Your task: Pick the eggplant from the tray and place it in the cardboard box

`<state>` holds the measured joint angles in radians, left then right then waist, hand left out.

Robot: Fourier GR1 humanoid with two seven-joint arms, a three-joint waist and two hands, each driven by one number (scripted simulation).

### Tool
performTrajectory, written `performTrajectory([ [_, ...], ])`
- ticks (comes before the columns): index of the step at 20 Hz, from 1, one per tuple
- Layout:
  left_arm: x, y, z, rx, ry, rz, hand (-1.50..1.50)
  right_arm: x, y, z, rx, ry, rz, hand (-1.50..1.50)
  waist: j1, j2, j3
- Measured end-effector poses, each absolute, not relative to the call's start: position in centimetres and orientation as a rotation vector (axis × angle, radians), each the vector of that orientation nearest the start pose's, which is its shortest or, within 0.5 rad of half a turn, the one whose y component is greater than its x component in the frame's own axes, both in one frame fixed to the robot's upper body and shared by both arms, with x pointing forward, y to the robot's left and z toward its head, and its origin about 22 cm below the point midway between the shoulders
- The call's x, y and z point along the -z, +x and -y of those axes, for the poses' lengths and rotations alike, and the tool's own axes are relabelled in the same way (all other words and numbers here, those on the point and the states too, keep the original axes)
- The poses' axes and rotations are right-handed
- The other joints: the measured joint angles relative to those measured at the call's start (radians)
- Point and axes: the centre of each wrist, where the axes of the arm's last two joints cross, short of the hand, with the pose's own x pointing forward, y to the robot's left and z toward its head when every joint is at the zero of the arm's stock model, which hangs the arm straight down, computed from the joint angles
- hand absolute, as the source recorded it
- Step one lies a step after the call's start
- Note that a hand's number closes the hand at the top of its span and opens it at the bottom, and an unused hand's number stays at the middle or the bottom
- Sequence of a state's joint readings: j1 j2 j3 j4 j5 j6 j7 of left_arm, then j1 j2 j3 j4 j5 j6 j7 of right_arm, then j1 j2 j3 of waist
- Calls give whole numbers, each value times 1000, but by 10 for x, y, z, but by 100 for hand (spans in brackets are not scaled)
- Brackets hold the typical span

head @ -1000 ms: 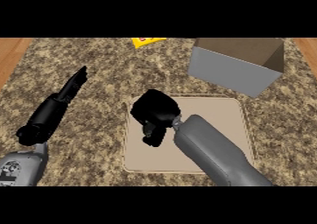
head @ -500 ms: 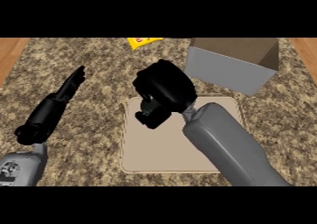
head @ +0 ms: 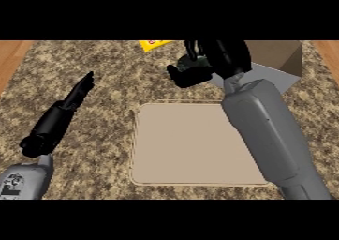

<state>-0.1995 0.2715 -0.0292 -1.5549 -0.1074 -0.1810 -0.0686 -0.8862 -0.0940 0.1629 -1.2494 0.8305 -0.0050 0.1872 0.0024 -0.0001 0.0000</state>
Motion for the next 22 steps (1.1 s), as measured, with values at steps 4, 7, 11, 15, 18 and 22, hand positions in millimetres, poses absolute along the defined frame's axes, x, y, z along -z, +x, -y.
performTrajectory([
  [4, -63, 286, -262, 539, 99, 1751, 0, -199, 408, 133, -892, -824, 1849, 150, 9, 3, 0],
  [7, -64, 289, -261, 538, 92, 1757, 0, -203, 428, 156, -930, -891, 1793, 150, 16, 7, 0],
  [11, -68, 291, -257, 545, 79, 1766, 0, -197, 447, 182, -1038, -918, 1642, 150, 27, 10, 0],
  [15, -68, 294, -253, 550, 78, 1772, 0, -186, 458, 216, -1138, -868, 1483, 150, 31, 14, 0],
  [18, -69, 296, -253, 553, 70, 1772, 0, -181, 464, 237, -1202, -826, 1396, 150, 37, 16, 0],
  [22, -75, 301, -253, 559, 62, 1777, 0, -172, 467, 258, -1281, -797, 1263, -150, 45, 20, 1],
])
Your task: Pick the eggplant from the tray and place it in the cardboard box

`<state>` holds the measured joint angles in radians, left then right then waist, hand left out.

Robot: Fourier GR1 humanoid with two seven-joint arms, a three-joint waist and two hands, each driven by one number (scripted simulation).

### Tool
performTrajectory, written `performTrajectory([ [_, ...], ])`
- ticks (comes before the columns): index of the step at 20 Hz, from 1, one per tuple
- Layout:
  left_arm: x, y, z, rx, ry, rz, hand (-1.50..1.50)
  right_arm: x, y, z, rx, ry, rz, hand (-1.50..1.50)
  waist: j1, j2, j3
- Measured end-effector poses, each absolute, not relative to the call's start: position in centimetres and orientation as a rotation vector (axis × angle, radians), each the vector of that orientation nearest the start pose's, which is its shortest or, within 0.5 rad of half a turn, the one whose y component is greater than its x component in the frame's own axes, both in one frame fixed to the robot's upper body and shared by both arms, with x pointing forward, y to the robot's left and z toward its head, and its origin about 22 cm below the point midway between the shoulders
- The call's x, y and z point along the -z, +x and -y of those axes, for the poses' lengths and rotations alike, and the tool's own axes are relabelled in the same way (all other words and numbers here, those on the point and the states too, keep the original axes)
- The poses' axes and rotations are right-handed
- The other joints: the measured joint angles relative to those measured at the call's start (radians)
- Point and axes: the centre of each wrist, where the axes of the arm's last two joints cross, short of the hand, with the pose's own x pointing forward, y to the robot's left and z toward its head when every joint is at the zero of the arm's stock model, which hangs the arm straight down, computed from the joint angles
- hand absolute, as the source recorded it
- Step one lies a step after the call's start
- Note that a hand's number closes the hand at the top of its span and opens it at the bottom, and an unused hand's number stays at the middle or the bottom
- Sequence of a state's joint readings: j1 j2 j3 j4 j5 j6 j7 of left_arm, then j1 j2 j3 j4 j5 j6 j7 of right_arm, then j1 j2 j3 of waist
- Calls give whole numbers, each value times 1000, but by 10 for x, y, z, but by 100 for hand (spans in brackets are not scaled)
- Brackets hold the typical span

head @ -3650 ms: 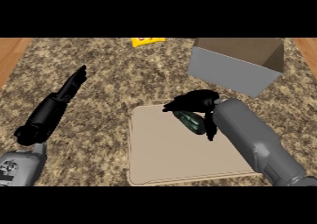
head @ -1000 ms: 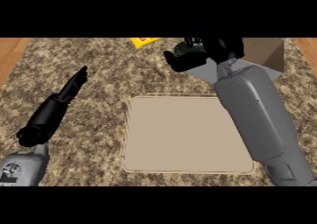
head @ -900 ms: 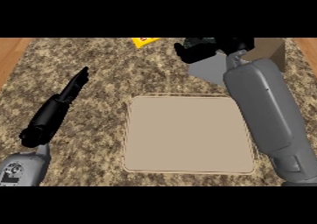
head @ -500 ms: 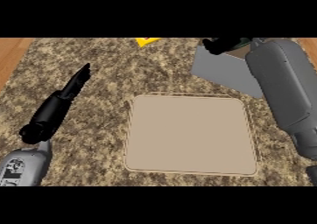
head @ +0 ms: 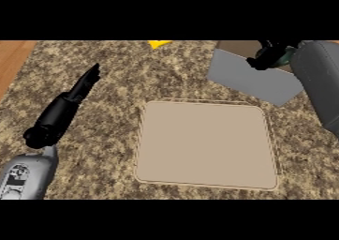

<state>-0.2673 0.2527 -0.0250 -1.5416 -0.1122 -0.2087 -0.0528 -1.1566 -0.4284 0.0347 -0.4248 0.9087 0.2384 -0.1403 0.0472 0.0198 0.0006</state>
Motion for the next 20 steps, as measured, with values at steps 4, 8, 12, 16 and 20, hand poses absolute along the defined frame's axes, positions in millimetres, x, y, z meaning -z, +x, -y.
performTrajectory([
  [4, -73, 301, -256, 567, 61, 1773, 0, -169, 468, 276, -1354, -690, 1219, -150, 4, 0, -1],
  [8, -75, 298, -255, 563, 61, 1774, 0, -163, 467, 282, -1366, -569, 1308, -150, 5, -1, 1],
  [12, -74, 297, -256, 559, 68, 1772, 0, -170, 468, 288, -1154, -398, 1550, -150, -1, 0, 2],
  [16, -72, 296, -255, 555, 65, 1774, 0, -169, 469, 297, -769, -188, 1714, -150, -3, 0, 4],
  [20, -72, 298, -256, 559, 57, 1774, 0, -169, 466, 314, -469, -74, 1732, -150, 0, 4, 2],
])
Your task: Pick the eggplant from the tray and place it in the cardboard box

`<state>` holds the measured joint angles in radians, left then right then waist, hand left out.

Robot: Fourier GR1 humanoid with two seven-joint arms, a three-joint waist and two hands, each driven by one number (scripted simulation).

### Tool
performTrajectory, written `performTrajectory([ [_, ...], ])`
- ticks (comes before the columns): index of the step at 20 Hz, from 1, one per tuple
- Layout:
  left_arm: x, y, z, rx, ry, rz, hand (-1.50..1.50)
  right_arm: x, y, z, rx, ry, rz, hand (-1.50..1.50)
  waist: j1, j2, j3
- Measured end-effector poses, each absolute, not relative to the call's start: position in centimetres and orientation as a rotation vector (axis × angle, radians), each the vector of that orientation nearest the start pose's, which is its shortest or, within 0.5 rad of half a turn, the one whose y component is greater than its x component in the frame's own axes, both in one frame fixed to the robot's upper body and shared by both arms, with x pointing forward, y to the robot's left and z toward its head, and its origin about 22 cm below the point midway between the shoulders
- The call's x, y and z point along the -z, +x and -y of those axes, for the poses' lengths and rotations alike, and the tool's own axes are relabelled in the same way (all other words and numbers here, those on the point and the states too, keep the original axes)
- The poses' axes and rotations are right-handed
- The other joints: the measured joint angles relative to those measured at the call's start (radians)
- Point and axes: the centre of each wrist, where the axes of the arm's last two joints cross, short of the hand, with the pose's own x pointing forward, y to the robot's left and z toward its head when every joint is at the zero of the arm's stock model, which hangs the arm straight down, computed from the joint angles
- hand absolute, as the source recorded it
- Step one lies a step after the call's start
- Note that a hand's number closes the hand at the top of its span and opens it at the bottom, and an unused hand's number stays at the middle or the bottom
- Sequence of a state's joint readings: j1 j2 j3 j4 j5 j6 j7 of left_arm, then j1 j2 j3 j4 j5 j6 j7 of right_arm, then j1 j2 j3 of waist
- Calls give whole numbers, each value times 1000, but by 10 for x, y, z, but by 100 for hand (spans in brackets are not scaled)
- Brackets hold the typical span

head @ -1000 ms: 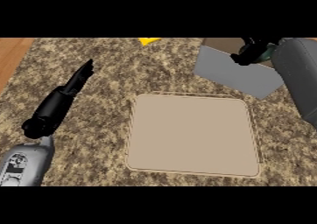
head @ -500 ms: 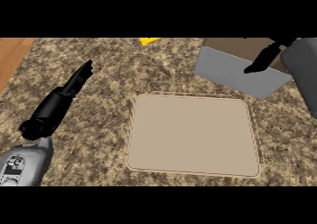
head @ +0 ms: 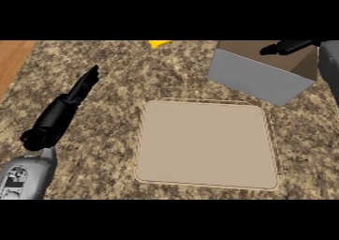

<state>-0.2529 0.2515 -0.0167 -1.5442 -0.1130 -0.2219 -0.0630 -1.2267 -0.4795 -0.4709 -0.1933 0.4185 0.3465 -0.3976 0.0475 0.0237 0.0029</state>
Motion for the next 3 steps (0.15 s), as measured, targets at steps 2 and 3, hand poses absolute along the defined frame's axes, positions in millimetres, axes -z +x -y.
performTrajectory([
  [2, -76, 299, -254, 565, 52, 1777, 0, -169, 463, 327, -371, -55, 1730, -150, 7, 2, 0],
  [3, -77, 299, -254, 566, 50, 1780, 0, -171, 461, 334, -327, -52, 1731, -150, 11, 5, 0],
])
